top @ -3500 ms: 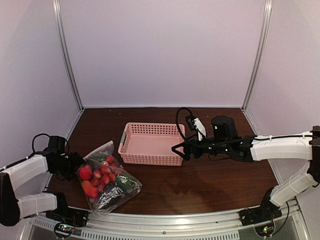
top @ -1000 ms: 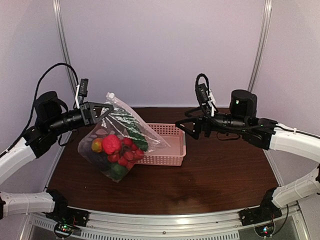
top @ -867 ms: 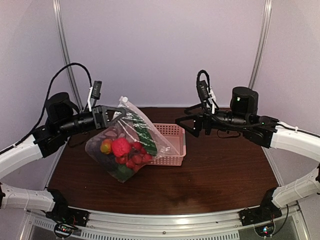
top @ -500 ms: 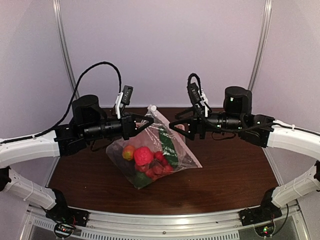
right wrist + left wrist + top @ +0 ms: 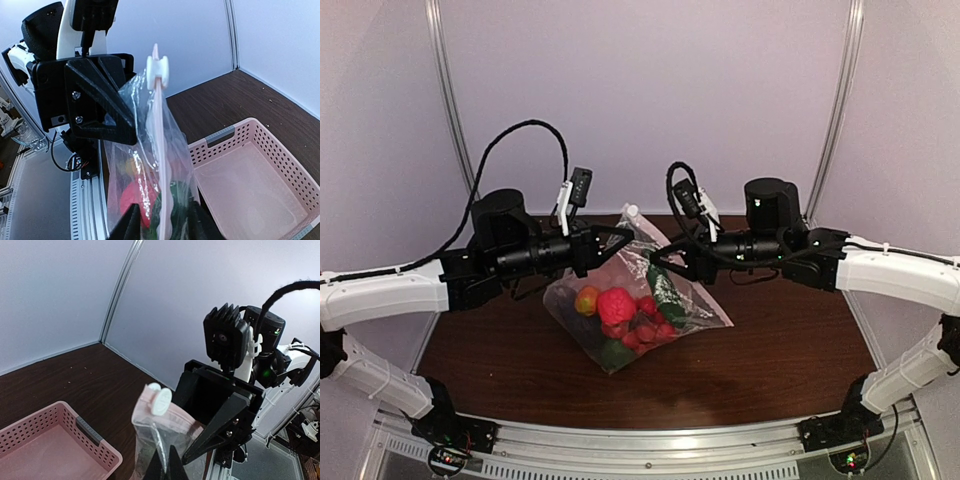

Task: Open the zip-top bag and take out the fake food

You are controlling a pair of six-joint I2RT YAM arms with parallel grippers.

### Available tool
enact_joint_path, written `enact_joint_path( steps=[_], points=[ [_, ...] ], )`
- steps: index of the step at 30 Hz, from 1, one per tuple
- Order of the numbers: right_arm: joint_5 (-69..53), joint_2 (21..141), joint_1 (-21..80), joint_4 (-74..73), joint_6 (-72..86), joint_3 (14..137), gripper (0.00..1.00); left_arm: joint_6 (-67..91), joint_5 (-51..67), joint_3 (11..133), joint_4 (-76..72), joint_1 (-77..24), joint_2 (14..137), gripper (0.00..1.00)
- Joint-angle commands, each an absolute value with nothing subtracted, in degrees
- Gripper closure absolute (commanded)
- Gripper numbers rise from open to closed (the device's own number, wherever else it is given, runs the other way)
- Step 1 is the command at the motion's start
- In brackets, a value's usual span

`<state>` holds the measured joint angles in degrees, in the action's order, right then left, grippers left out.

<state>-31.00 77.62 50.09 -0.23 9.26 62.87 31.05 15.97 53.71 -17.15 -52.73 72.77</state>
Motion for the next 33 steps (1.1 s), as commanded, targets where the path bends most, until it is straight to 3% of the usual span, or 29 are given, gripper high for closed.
enact_joint_path(
  steps=[1,3,5,6,8,9,12,13,24,29,33],
  points=[
    [-31.3,77.6,50.4,-0.8,8.8,64.7,0.81,27.8,16.3,55.5,-22.0,-53.0,71.9,1.0],
    [-31.0,77.2,50.4,-0.9,8.5,64.6,1.0,26.5,16.4,55.5,-20.6,-53.1,71.2,1.0],
    [-30.7,76.8,50.4,-1.7,7.7,64.7,1.0,24.7,16.7,55.8,-18.6,-53.0,70.3,0.96],
    [-30.8,76.5,50.5,-2.1,7.0,64.7,1.0,23.4,16.5,55.9,-17.3,-53.1,69.5,0.87],
    [-31.1,75.8,50.4,-2.5,5.5,64.3,1.0,20.6,15.0,56.4,-13.1,-52.9,67.5,0.47],
    [-31.5,75.4,50.4,-2.7,4.7,64.1,1.0,19.2,14.3,56.8,-10.8,-52.7,66.7,0.32],
    [-32.8,74.3,50.4,-2.6,2.4,63.4,1.0,15.4,15.2,57.6,-5.5,-51.1,64.7,0.05],
    [-33.4,74.1,50.4,-2.8,1.4,63.4,1.0,13.6,16.0,57.6,-4.2,-50.6,64.0,0.03],
    [-41.7,74.0,50.7,-3.0,-6.3,62.8,1.0,1.3,22.5,60.5,1.1,-49.7,65.6,0.03],
    [-42.1,73.9,51.2,-4.6,-8.3,62.9,1.0,-1.6,28.2,61.9,-0.8,-49.7,68.9,0.09],
    [-42.4,73.9,51.5,-5.2,-8.8,62.9,1.0,-2.8,32.6,63.2,-2.4,-49.7,71.3,0.21]
  ],
)
